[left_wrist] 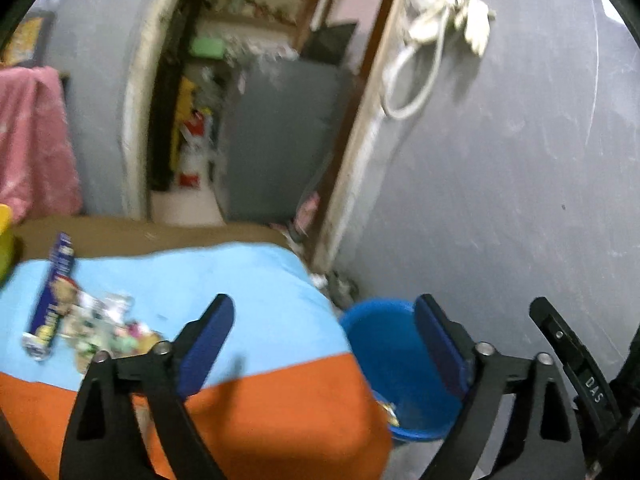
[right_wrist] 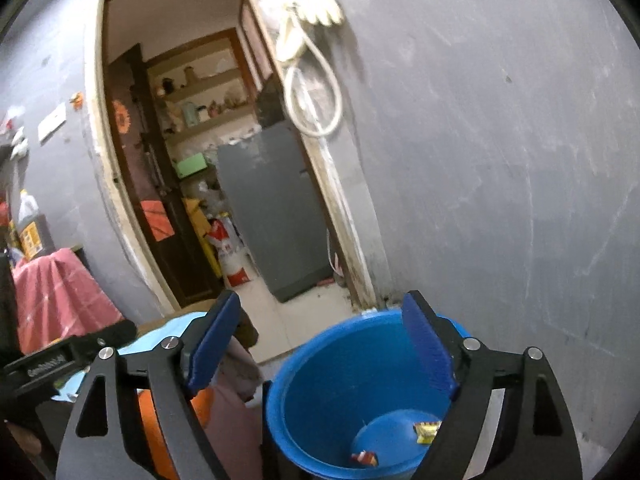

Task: Collect trash
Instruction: 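Return both tools to the trash pile on the blanket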

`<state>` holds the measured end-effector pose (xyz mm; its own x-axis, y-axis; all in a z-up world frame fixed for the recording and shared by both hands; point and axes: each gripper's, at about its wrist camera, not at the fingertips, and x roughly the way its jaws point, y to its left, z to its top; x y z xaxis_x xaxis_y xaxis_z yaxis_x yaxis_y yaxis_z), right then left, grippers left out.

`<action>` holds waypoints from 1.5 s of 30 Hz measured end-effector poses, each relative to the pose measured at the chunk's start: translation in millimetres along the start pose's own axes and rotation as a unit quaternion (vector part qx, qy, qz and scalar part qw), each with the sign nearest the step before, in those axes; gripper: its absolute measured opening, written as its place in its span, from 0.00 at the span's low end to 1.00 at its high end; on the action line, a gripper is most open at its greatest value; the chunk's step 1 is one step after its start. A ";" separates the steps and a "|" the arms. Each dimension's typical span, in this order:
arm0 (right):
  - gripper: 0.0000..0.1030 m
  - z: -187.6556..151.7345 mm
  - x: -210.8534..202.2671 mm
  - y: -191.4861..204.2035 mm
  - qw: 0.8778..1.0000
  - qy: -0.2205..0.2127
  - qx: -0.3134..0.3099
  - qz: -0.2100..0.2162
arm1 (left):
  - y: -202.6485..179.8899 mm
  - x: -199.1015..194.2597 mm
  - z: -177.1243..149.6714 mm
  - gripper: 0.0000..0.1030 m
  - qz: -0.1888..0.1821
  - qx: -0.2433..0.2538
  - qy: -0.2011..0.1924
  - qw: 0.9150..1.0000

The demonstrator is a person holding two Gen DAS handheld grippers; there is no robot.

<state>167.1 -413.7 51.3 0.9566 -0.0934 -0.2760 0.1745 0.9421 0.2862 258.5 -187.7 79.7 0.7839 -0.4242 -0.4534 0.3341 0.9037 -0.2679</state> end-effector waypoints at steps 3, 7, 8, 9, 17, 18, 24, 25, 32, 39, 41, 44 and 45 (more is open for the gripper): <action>0.97 1.8 -6.7 18.7 0.999 -0.026 -0.023 0.017 | 10.8 -23.8 1.8 0.95 0.022 -0.001 -0.037 0.999; 1.00 2.0 -20.2 41.4 0.995 -0.067 -0.049 0.048 | 29.5 -55.7 2.0 0.98 0.053 0.001 -0.075 0.996; 1.00 2.4 -22.8 48.1 0.994 -0.078 -0.055 0.057 | 32.6 -61.7 1.6 0.98 0.056 0.002 -0.082 0.995; 1.00 1.6 -26.1 54.3 0.992 -0.089 -0.061 0.067 | 37.9 -70.3 1.1 0.98 0.065 0.002 -0.092 0.994; 1.00 -3.6 -44.8 91.1 0.978 -0.149 -0.083 0.121 | 72.7 -116.4 -14.9 0.98 0.120 0.017 -0.149 0.981; 1.00 -4.6 -46.7 95.8 0.976 -0.156 -0.087 0.127 | 77.0 -122.1 -16.5 0.98 0.127 0.020 -0.157 0.979; 1.00 -15.1 -53.6 122.6 0.966 -0.178 -0.112 0.154 | 101.7 -146.6 -30.9 0.98 0.160 0.036 -0.188 0.968; 1.00 -17.2 -53.2 127.7 0.964 -0.178 -0.116 0.159 | 105.7 -149.8 -32.2 0.98 0.163 0.038 -0.191 0.967; 1.00 -35.3 -41.3 161.6 0.959 -0.144 -0.155 0.189 | 128.5 -153.6 -46.0 0.98 0.181 0.053 -0.177 0.966; 1.00 -53.2 -22.4 186.9 0.956 -0.102 -0.205 0.184 | 153.9 -146.3 -55.8 0.98 0.198 0.068 -0.162 0.964; 1.00 -56.3 -17.5 191.7 0.956 -0.092 -0.210 0.181 | 161.2 -142.4 -57.6 0.98 0.202 0.070 -0.155 0.965; 1.00 -60.7 -6.5 197.8 0.958 -0.070 -0.220 0.172 | 170.3 -133.4 -59.2 0.98 0.205 0.067 -0.142 0.966; 1.00 -62.2 -2.7 199.7 0.958 -0.062 -0.222 0.169 | 173.1 -130.2 -59.5 0.98 0.205 0.065 -0.136 0.967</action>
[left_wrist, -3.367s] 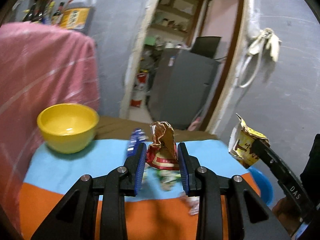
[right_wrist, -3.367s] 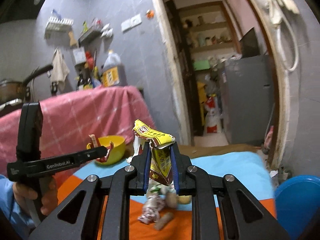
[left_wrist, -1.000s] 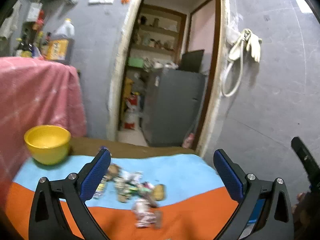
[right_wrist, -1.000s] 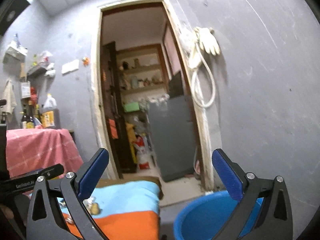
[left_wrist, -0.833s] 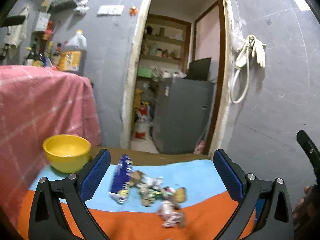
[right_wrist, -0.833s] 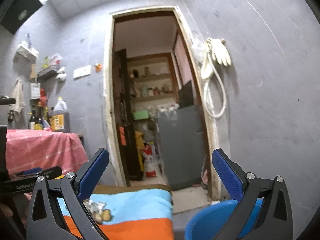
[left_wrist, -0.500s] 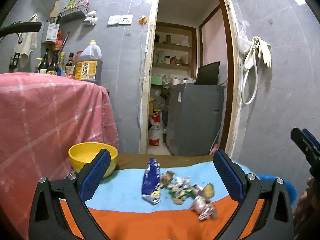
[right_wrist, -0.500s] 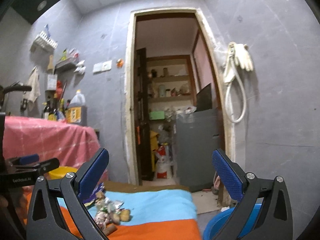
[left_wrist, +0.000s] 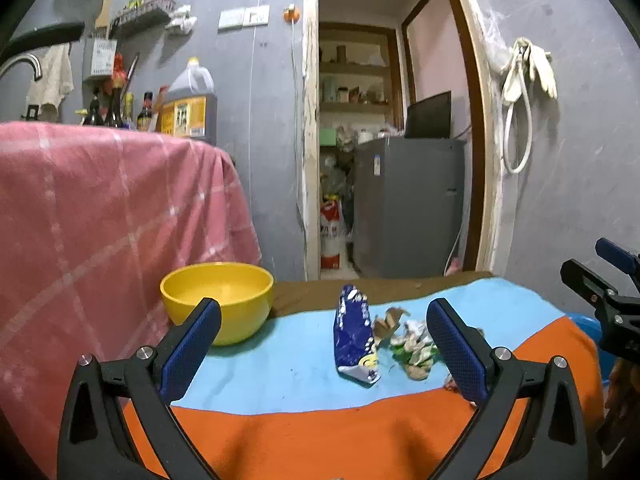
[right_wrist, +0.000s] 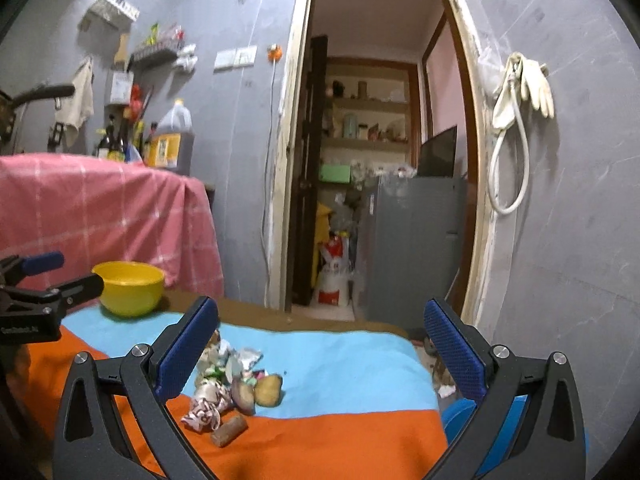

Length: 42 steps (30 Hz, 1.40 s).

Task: Collect trash
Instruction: 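Return both tools to the trash pile on the blanket, then grasp the potato piece with the right tool while the left tool grasps the blue bag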

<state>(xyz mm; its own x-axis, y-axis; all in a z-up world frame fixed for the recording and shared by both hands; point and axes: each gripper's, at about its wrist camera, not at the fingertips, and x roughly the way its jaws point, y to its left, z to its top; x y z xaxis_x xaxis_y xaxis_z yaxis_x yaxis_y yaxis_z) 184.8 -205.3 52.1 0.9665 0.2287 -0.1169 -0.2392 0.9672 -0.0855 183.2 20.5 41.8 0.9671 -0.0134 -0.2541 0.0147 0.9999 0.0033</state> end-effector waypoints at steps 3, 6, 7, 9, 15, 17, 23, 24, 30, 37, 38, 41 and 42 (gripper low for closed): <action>1.00 -4.1 15.3 1.9 0.999 0.035 0.002 -0.003 | 3.7 10.4 -1.9 0.98 0.003 -0.002 0.015 1.000; 1.00 -9.7 30.3 0.6 0.997 0.072 0.011 -0.006 | 5.8 24.5 -2.2 0.98 0.003 -0.002 0.039 0.999; 1.00 -11.5 34.8 -0.5 0.996 0.083 0.016 -0.005 | 5.8 31.5 -2.3 0.98 0.001 -0.001 0.051 0.999; 1.00 -15.0 46.9 -5.0 0.993 0.113 0.034 0.000 | 6.7 41.3 -2.4 0.98 -0.002 0.000 0.071 0.997; 1.00 -25.7 74.6 -15.2 0.979 0.190 0.069 0.004 | 6.1 89.8 -10.6 0.98 -0.012 -0.002 0.182 0.983; 1.00 -29.1 80.2 -16.1 0.976 0.204 0.074 0.007 | 7.2 102.7 -13.8 0.98 -0.019 -0.009 0.210 0.977; 0.90 -34.8 94.4 -9.5 0.967 0.246 0.057 0.025 | 8.3 131.9 -19.7 0.91 -0.039 -0.029 0.258 0.965; 0.86 -35.9 96.6 -7.7 0.965 0.254 0.053 0.032 | 7.8 136.0 -20.4 0.89 -0.043 -0.030 0.265 0.963; 0.73 -43.7 109.2 4.0 0.953 0.295 0.035 0.055 | 8.4 148.9 -22.4 0.60 -0.055 -0.039 0.295 0.953; 0.65 -45.5 119.6 12.0 0.944 0.323 0.019 0.060 | 6.9 146.5 -21.9 0.39 -0.060 -0.035 0.297 0.952; 0.62 -45.7 120.5 12.6 0.943 0.326 0.019 0.065 | 7.0 146.2 -21.8 0.36 -0.062 -0.034 0.297 0.952; 0.46 -47.2 123.7 12.2 0.938 0.333 0.032 0.090 | 5.3 149.4 -21.6 0.36 -0.071 -0.041 0.297 0.951; 0.41 -48.1 125.0 11.2 0.936 0.336 0.041 0.099 | 5.9 149.3 -21.7 0.36 -0.075 -0.045 0.296 0.951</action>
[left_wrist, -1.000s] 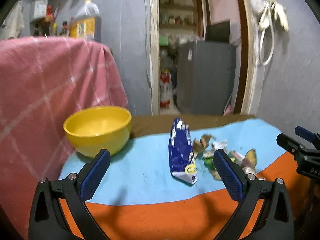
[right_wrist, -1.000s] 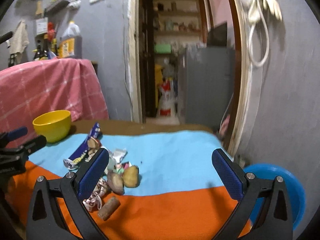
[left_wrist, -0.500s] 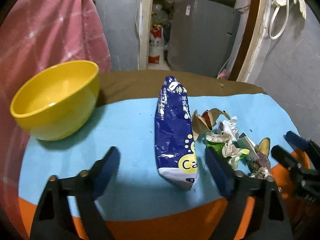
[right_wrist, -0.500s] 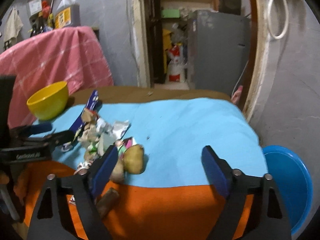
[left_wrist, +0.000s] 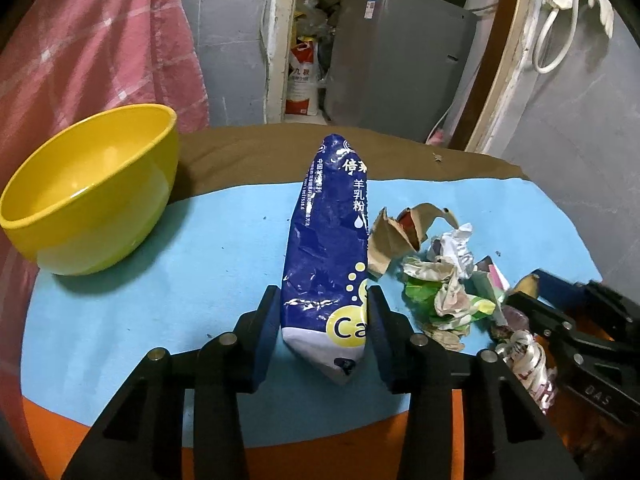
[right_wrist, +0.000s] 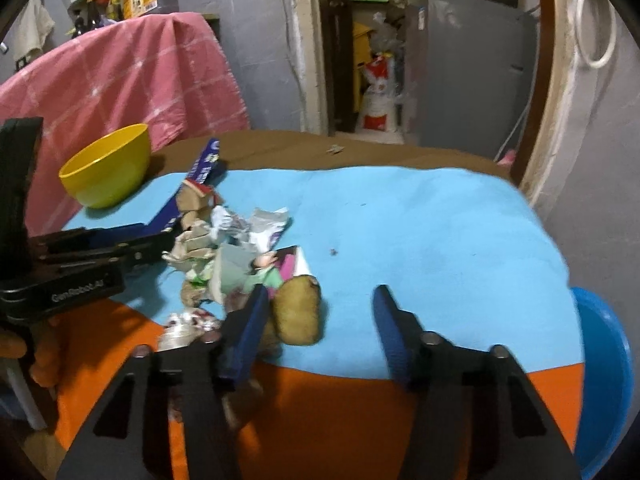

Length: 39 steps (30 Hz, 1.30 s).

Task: Collect trash
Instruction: 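Grasp the potato piece with the right tool while the left tool grasps the blue bag, then carry the potato piece and blue bag over the bucket and release both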

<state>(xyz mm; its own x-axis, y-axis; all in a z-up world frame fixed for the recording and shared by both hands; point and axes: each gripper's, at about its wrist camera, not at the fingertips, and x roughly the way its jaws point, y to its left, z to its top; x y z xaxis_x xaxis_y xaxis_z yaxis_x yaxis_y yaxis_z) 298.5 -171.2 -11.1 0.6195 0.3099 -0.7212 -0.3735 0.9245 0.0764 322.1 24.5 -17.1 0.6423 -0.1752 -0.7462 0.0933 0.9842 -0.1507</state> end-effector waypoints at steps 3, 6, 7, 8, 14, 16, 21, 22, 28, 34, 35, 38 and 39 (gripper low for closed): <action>0.36 0.3 1.1 -1.3 1.000 0.005 0.008 0.016 | 2.0 -1.9 -1.1 0.36 -0.012 -0.006 -0.002 1.000; 0.23 -0.1 2.9 -0.7 0.999 0.007 0.013 0.032 | 2.2 -4.0 -1.5 0.36 -0.019 -0.007 -0.003 1.000; 0.20 -0.4 3.8 -0.5 0.999 0.008 0.016 0.041 | 2.7 -4.9 -1.6 0.36 -0.020 -0.007 -0.004 1.000; 0.20 -0.8 4.5 -0.7 0.999 0.008 0.018 0.045 | 2.7 -5.5 -1.5 0.36 -0.022 -0.008 -0.005 1.000; 0.19 -2.7 -1.7 7.8 0.999 -0.015 -0.001 0.037 | 5.5 -15.8 -6.2 0.35 -0.017 -0.026 -0.023 0.999; 0.19 -3.9 -6.7 10.5 0.999 -0.031 -0.010 0.033 | 6.5 -20.9 -9.5 0.35 -0.020 -0.038 -0.029 0.999; 0.19 -6.0 -28.0 17.1 0.995 -0.089 -0.030 0.018 | -3.7 -42.1 -13.7 0.35 -0.015 -0.038 -0.071 0.997; 0.19 -6.0 -32.5 16.4 0.994 -0.101 -0.031 0.016 | -6.0 -48.2 -14.2 0.35 -0.016 -0.037 -0.084 0.996; 0.19 -2.4 -82.1 6.6 0.976 -0.217 -0.022 0.003 | -30.7 -82.6 -10.4 0.35 -0.030 -0.020 -0.156 0.987; 0.19 -10.2 -122.6 -11.7 0.955 -0.295 -0.006 -0.034 | -73.2 -103.9 -0.3 0.35 -0.058 0.008 -0.210 0.976; 0.19 -11.5 -127.8 -15.9 0.952 -0.303 -0.002 -0.040 | -81.9 -106.4 0.7 0.35 -0.066 0.014 -0.216 0.974; 0.19 -16.0 -143.8 -31.4 0.944 -0.323 0.012 -0.061 | -104.6 -110.8 3.5 0.35 -0.086 0.030 -0.222 0.971; 0.19 -18.0 -149.4 -37.3 0.942 -0.329 0.018 -0.069 | -115.6 -110.3 4.5 0.35 -0.095 0.036 -0.222 0.970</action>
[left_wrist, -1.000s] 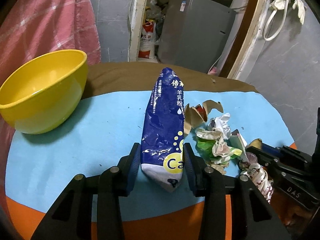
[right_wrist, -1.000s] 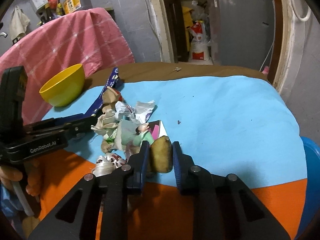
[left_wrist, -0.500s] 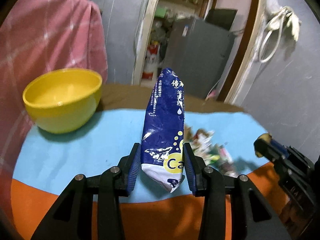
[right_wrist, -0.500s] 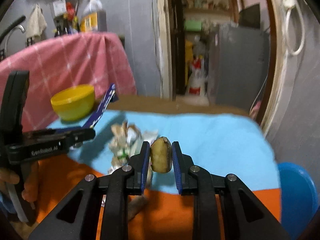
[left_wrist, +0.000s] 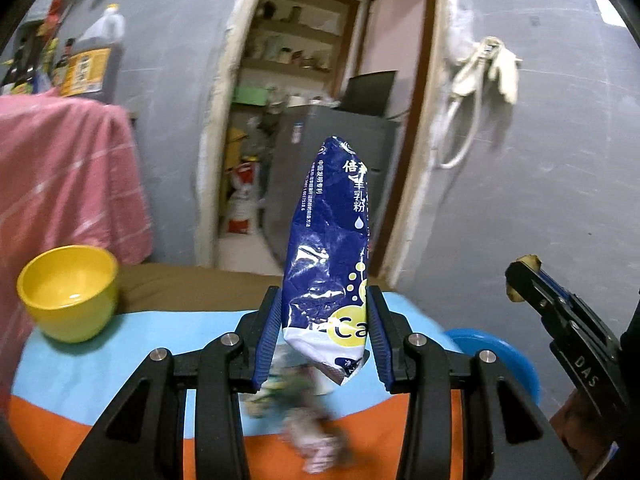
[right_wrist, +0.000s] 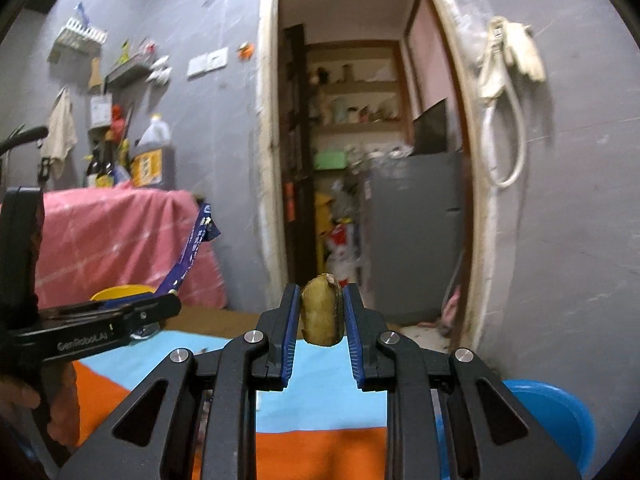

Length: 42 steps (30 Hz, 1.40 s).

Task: Collect trash
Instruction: 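Carry the potato piece and blue bag over the bucket and release both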

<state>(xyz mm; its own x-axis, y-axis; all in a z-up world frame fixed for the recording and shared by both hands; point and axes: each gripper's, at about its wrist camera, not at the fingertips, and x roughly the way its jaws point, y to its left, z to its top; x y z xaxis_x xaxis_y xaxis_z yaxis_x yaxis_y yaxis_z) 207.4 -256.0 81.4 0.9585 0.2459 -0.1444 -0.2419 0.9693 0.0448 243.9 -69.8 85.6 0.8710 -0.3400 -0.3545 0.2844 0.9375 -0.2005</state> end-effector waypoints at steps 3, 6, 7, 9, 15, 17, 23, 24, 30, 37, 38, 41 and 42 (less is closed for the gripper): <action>0.19 1.7 -14.7 -18.1 1.000 -0.010 0.007 -0.028 | -25.2 9.6 0.1 0.35 -0.025 0.010 0.007 1.000; 0.20 0.7 -26.1 -39.1 0.998 -0.013 0.016 -0.057 | -52.7 20.0 -1.5 0.35 -0.048 0.021 0.016 0.998; 0.19 0.7 -28.5 -43.3 0.998 -0.012 0.018 -0.065 | -59.8 25.1 -2.0 0.35 -0.055 0.025 0.022 0.998; 0.20 -2.1 -34.9 -58.3 0.996 -0.006 0.026 -0.086 | -75.2 32.7 -4.9 0.35 -0.068 0.029 0.033 0.997; 0.20 -16.0 -47.9 -98.4 0.989 0.027 0.057 -0.134 | -116.2 61.0 -15.2 0.35 -0.103 0.043 0.078 0.991; 0.20 -20.8 -50.8 -109.7 0.986 0.040 0.070 -0.145 | -131.0 68.9 -22.9 0.36 -0.106 0.050 0.092 0.989; 0.20 -32.5 -55.1 -139.0 0.978 0.074 0.108 -0.163 | -165.6 100.8 -39.5 0.36 -0.114 0.061 0.143 0.981; 0.20 -34.4 -55.0 -143.8 0.976 0.081 0.114 -0.165 | -169.8 105.3 -42.0 0.36 -0.116 0.064 0.150 0.980; 0.21 -44.5 -56.8 -159.1 0.969 0.098 0.151 -0.168 | -185.9 132.4 -59.0 0.36 -0.114 0.078 0.195 0.971; 0.38 -51.9 -54.6 -169.6 0.962 0.120 0.172 -0.172 | -182.5 154.0 -81.8 0.48 -0.112 0.067 0.241 0.962; 0.39 -52.5 -54.7 -170.0 0.962 0.122 0.175 -0.173 | -180.6 155.2 -83.1 0.49 -0.112 0.064 0.244 0.961; 0.43 -53.7 -57.6 -170.7 0.960 0.121 0.180 -0.176 | -175.8 153.4 -83.0 0.49 -0.109 0.058 0.244 0.962; 0.44 -53.5 -58.9 -170.6 0.960 0.119 0.182 -0.175 | -174.1 152.7 -81.8 0.49 -0.109 0.056 0.242 0.962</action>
<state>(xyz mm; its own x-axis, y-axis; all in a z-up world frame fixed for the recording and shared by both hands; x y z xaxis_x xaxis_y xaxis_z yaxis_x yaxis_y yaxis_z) 184.2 -435.4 29.4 0.8993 -0.0585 -0.4335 0.1996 0.9367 0.2876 294.6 -291.0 -8.3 0.5047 -0.4986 -0.7048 0.5037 0.8331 -0.2287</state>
